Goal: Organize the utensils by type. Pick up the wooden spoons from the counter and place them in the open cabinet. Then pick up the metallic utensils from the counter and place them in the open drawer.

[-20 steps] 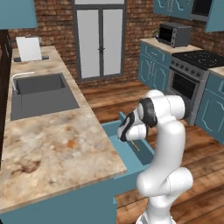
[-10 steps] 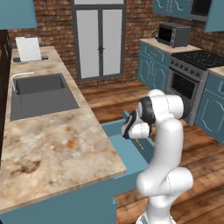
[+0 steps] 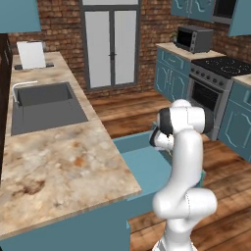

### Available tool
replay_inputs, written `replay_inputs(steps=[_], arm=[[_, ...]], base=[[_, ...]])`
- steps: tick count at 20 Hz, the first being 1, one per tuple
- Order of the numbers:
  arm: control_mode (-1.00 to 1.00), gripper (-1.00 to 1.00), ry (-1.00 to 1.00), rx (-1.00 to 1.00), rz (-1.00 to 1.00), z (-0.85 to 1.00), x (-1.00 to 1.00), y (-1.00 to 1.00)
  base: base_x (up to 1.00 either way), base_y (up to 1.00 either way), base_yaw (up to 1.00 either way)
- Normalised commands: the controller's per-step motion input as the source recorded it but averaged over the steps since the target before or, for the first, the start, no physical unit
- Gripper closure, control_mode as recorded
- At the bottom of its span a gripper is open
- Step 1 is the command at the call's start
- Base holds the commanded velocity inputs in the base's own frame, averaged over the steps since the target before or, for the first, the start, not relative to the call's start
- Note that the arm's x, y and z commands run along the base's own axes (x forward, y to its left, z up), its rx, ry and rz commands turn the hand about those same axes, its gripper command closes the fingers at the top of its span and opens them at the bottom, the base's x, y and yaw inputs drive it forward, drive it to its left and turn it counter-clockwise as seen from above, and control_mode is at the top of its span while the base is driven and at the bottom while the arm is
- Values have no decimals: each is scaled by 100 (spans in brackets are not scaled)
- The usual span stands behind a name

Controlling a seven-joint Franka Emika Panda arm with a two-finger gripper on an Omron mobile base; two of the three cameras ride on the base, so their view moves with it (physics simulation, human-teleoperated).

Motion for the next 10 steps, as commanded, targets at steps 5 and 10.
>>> replay_inputs(steps=[5,10], arm=[[-100,100,-4,2,-8,-39,9,-92],[-100,100,-14,0,0,42,-49,21]], base=[[0,0,0],[0,0,0]])
